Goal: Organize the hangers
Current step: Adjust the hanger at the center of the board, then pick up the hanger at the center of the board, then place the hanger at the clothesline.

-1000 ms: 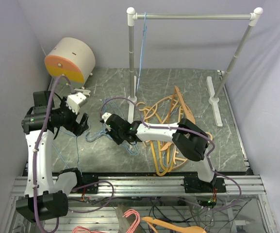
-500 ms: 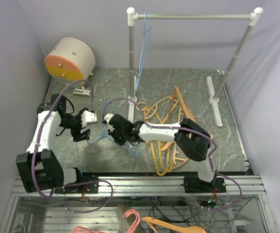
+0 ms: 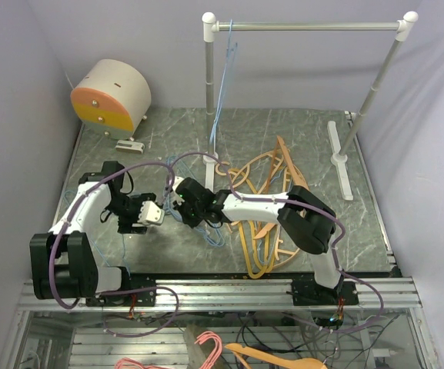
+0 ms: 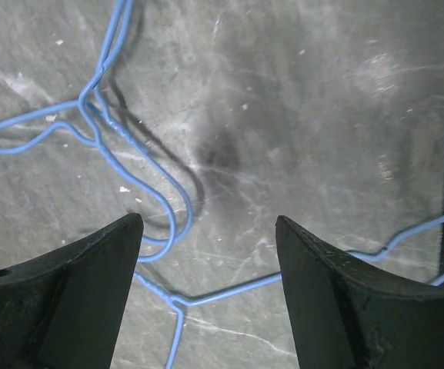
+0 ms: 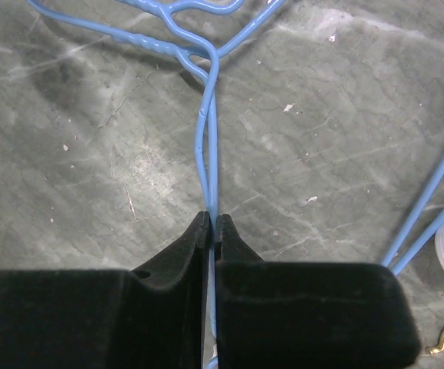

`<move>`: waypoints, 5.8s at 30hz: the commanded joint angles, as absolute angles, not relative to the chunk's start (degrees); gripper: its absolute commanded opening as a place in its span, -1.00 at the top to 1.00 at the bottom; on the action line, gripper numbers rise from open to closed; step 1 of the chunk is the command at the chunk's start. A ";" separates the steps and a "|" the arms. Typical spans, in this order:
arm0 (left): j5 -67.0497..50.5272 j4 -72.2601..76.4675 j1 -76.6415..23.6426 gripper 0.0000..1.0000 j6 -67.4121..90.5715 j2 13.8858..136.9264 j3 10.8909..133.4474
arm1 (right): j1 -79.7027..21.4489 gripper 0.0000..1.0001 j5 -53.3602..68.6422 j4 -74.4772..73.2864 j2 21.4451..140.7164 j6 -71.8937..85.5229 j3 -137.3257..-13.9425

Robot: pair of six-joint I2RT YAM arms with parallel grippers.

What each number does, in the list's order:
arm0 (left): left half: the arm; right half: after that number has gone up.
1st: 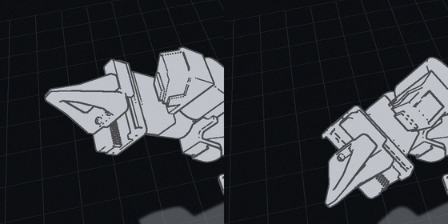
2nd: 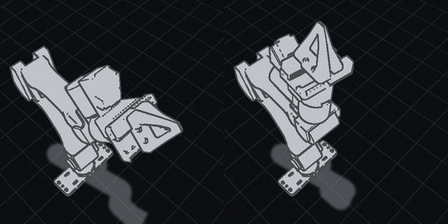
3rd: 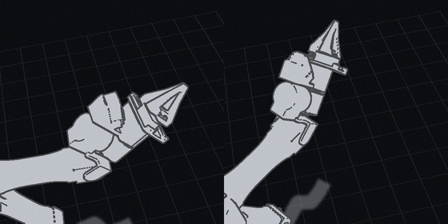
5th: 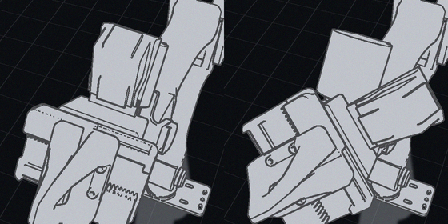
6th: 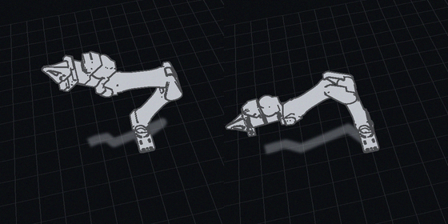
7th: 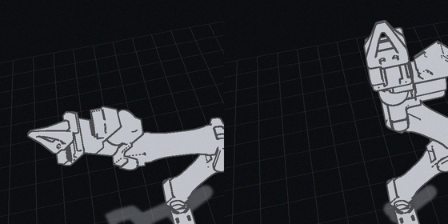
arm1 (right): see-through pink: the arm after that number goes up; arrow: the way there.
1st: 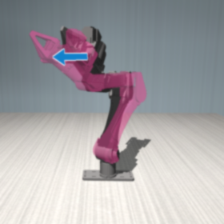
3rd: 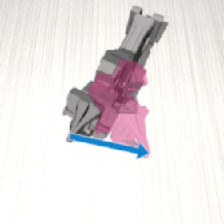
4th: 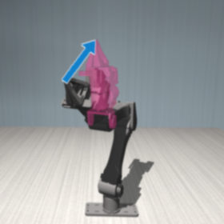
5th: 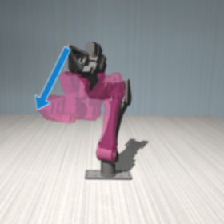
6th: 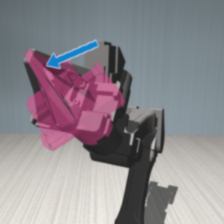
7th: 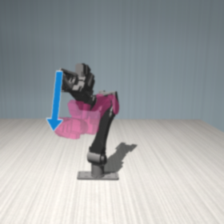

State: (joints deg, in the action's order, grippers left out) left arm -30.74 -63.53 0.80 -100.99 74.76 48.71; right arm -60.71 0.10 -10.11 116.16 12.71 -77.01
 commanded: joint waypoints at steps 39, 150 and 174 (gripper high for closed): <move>-21.61 -59.32 -6.06 0.86 -95.15 87.09 59.38 | -58.64 0.73 4.15 -4.39 113.01 14.41 -73.24; -15.16 -51.97 -8.96 -0.99 -41.05 61.58 59.67 | -21.94 1.00 26.13 15.10 91.23 37.56 -85.17; -3.37 -40.31 -7.44 -0.93 -47.80 75.71 53.95 | -21.84 -0.67 14.06 6.90 63.47 30.03 -44.45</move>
State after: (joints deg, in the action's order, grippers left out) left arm -7.31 -48.53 -9.41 -54.57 72.40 48.86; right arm -21.93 12.43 7.92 64.16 30.13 -50.35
